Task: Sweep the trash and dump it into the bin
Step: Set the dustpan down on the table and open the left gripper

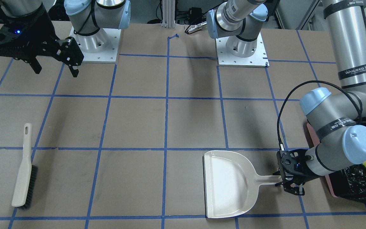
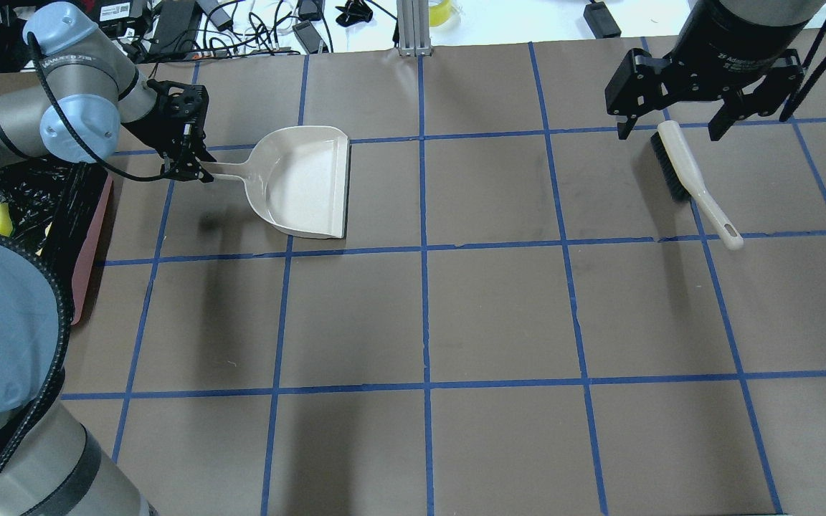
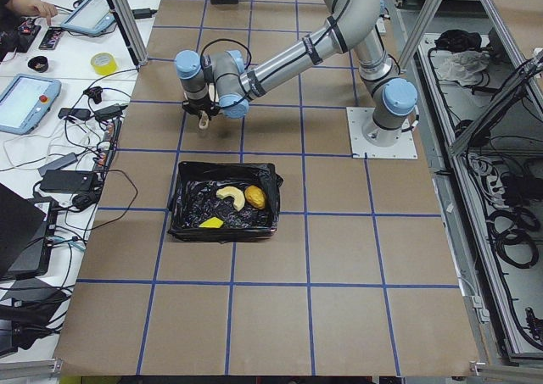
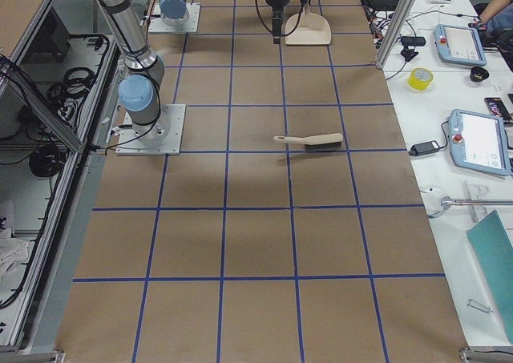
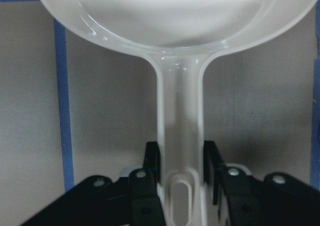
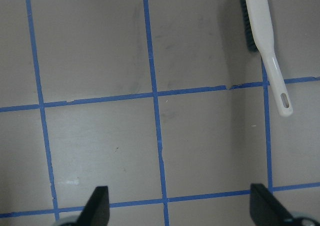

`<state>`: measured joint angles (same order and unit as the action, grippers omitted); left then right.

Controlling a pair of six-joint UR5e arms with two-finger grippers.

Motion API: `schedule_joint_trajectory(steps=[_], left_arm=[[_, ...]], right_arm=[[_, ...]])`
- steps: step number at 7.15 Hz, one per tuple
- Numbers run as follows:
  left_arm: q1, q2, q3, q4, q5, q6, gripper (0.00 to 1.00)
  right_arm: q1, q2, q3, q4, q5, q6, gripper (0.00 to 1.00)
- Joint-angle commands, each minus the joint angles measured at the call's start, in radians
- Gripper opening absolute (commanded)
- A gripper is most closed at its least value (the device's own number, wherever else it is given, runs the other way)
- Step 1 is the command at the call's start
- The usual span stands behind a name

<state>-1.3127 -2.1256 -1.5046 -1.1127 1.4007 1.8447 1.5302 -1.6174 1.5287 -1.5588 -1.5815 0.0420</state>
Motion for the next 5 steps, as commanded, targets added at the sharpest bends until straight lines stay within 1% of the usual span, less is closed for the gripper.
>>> schedule_joint_trajectory(steps=[1, 2, 4, 5], left_arm=[[-0.002, 0.013, -0.014, -0.001, -0.005, -0.002, 0.92], [-0.003, 0.03, -0.011, -0.007, 0.0, -0.01, 1.0], [-0.026, 0.093, -0.009, -0.053, -0.003, -0.117, 1.0], [-0.049, 0.126, -0.006, -0.091, -0.003, -0.212, 1.0]], right_arm=[[0.001, -0.002, 0.001, 0.002, -0.002, -0.005, 1.0], [0.001, -0.002, 0.001, 0.002, 0.0, -0.005, 1.0], [0.001, -0.002, 0.001, 0.0, 0.0, -0.005, 1.0], [-0.001, -0.002, 0.002, 0.002, -0.002, -0.005, 1.0]])
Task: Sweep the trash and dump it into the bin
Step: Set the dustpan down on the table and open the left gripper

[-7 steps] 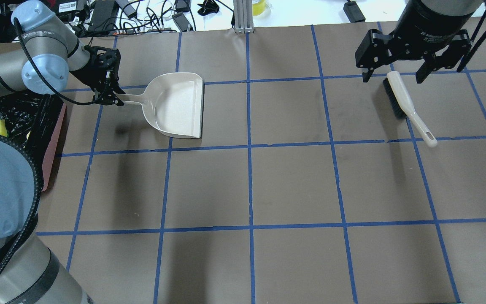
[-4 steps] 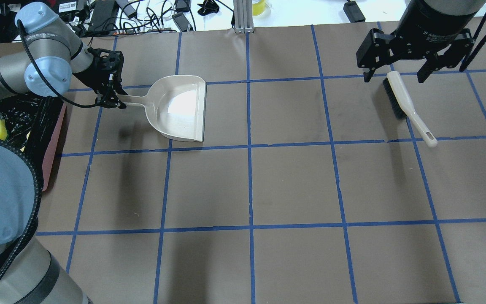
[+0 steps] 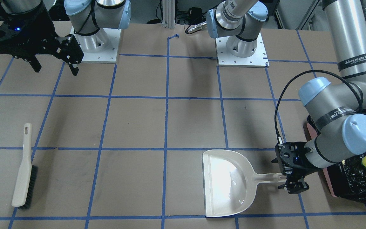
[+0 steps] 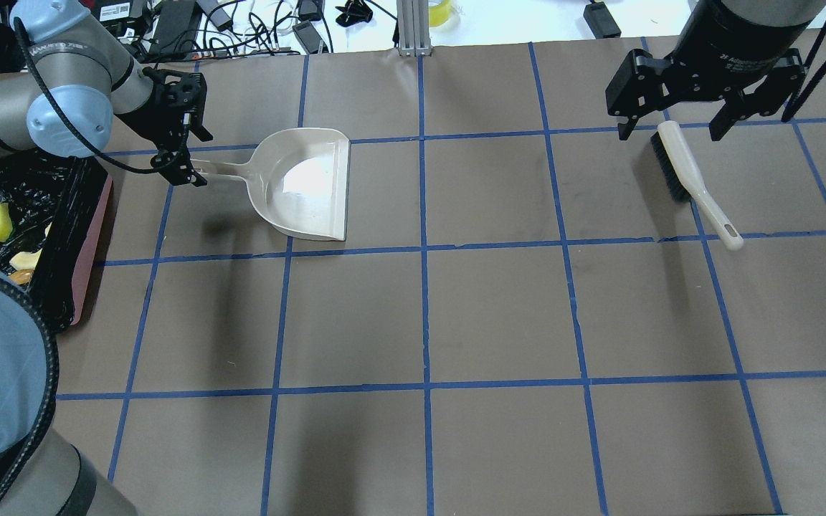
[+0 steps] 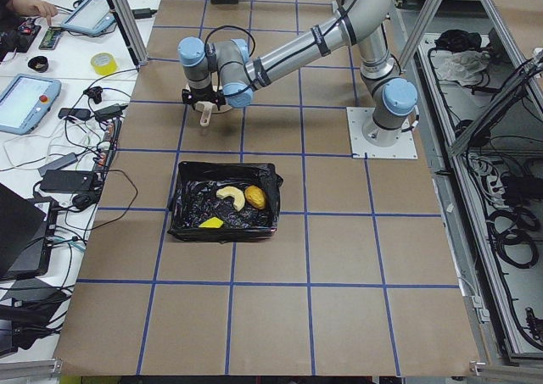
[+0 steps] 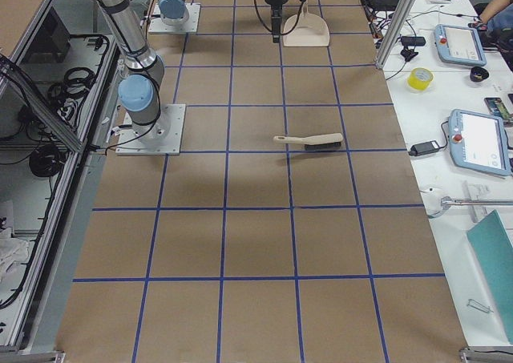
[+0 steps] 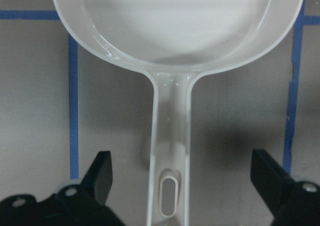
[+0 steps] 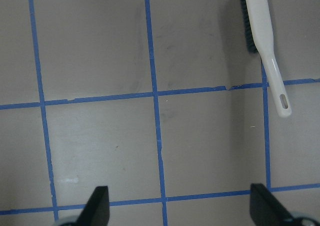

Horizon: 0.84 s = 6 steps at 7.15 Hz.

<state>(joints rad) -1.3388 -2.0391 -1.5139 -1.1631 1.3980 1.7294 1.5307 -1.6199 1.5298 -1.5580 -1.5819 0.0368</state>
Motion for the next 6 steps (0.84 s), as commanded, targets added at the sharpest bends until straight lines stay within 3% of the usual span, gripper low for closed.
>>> schedule_joint_trajectory(steps=[1, 6], left_arm=[[-0.039, 0.074, -0.002, -0.056, 0.001, -0.19, 1.0], [-0.089, 0.181, -0.009, -0.148, 0.012, -0.579, 1.0]], right_arm=[[-0.001, -0.001, 0.001, 0.003, -0.001, 0.0, 1.0], [-0.001, 0.0, 0.003, 0.003, -0.001, 0.0, 1.0]])
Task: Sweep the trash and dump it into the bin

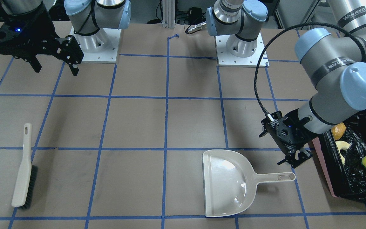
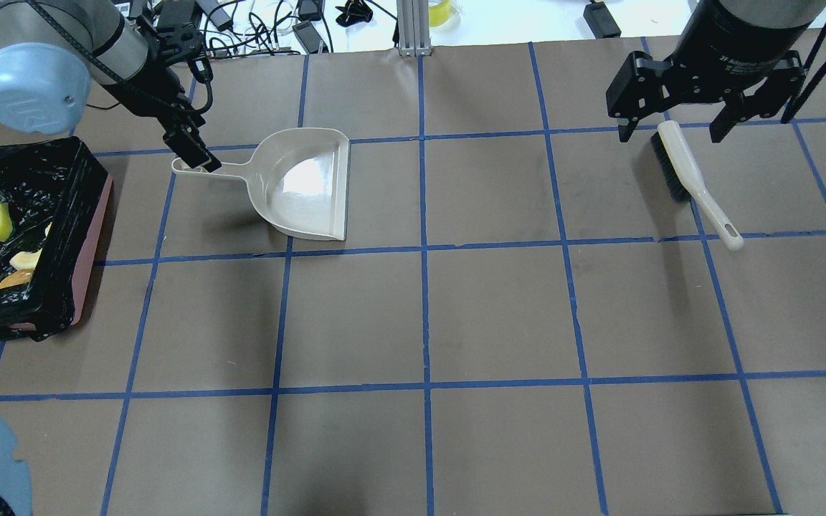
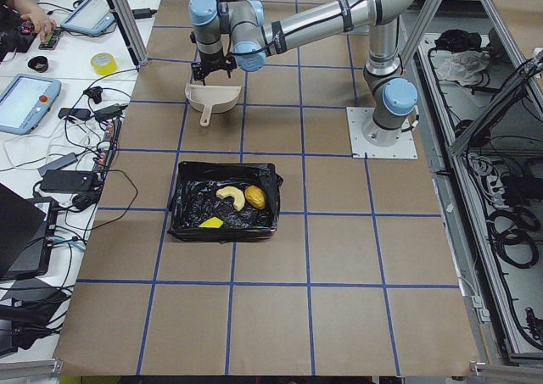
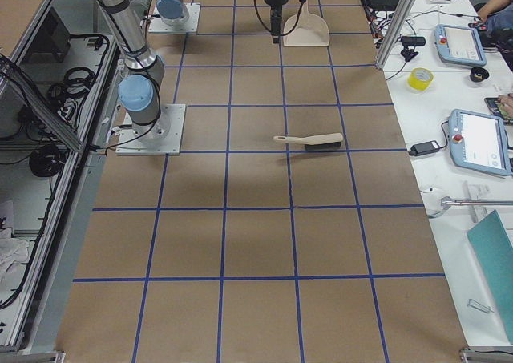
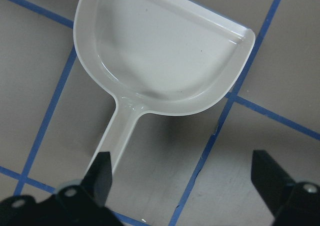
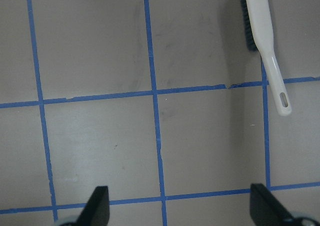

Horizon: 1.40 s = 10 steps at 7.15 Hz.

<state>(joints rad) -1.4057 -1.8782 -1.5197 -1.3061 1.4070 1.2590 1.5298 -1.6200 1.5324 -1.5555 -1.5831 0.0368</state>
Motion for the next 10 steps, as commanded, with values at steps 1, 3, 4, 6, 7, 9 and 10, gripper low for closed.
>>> schedule_joint_trajectory(steps=[1, 3, 4, 6, 7, 9, 10], left_arm=[[-0.027, 0.031, -0.004, -0.007, 0.004, -0.247, 1.0], [-0.027, 0.056, -0.004, -0.03, 0.004, -0.388, 1.0], [-0.027, 0.067, -0.007, -0.038, 0.006, -0.452, 1.0], [-0.029, 0.085, -0.016, -0.042, 0.047, -0.621, 1.0], [-0.03, 0.093, -0.016, -0.042, 0.047, -0.665, 1.0], [-0.032, 0.12, -0.036, -0.055, 0.081, -0.783, 1.0], [-0.033, 0.137, -0.074, -0.044, 0.101, -0.838, 1.0]], right_arm=[[0.0, 0.0, 0.0, 0.0, 0.0, 0.0, 1.0], [0.0, 0.0, 0.0, 0.0, 0.0, 0.0, 1.0], [0.0, 0.0, 0.0, 0.0, 0.0, 0.0, 1.0], [0.0, 0.0, 0.0, 0.0, 0.0, 0.0, 1.0], [0.0, 0.0, 0.0, 0.0, 0.0, 0.0, 1.0], [0.0, 0.0, 0.0, 0.0, 0.0, 0.0, 1.0], [0.0, 0.0, 0.0, 0.0, 0.0, 0.0, 1.0]])
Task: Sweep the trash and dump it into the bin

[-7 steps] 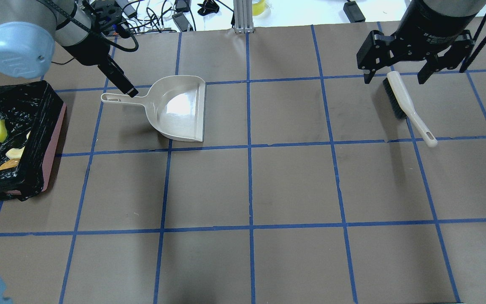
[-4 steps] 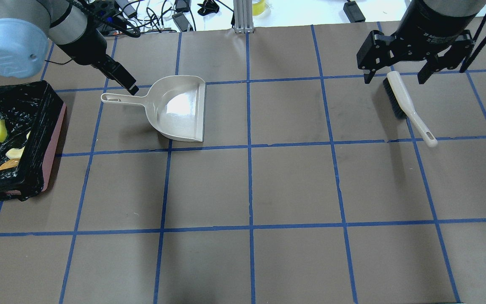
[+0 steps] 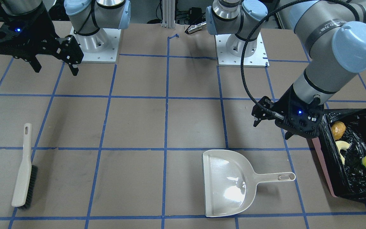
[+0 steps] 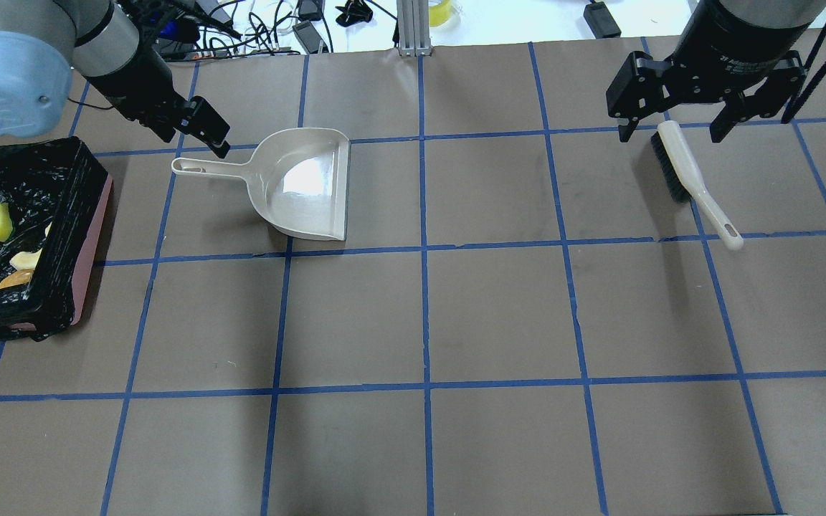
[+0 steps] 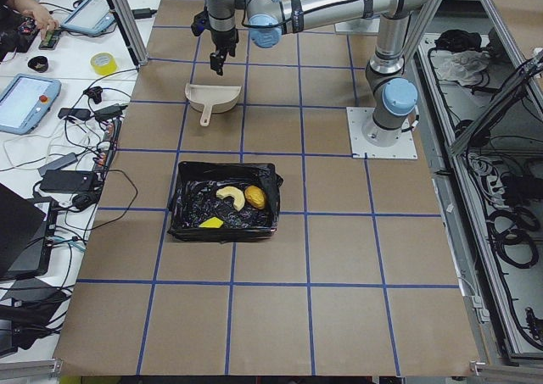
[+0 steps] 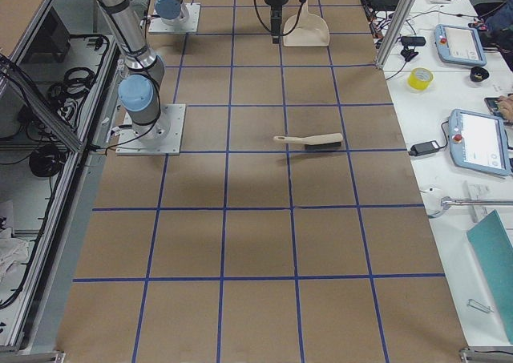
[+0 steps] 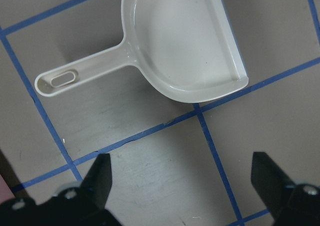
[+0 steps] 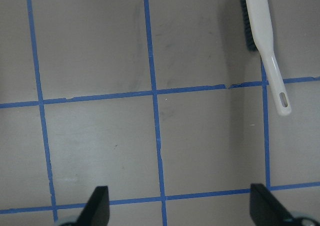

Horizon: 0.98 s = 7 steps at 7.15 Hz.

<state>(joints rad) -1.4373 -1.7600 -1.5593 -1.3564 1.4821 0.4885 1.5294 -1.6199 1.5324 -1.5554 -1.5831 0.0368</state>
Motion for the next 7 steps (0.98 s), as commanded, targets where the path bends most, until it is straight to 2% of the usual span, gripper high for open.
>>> schedule_joint_trajectory(steps=[1, 7], left_arm=[[-0.002, 0.033, -0.06, 0.017, 0.026, -0.115, 1.0], [-0.003, 0.1, -0.048, 0.01, 0.03, -0.164, 1.0]], right_arm=[[0.0, 0.0, 0.0, 0.0, 0.0, 0.0, 1.0], [0.0, 0.0, 0.0, 0.0, 0.0, 0.0, 1.0]])
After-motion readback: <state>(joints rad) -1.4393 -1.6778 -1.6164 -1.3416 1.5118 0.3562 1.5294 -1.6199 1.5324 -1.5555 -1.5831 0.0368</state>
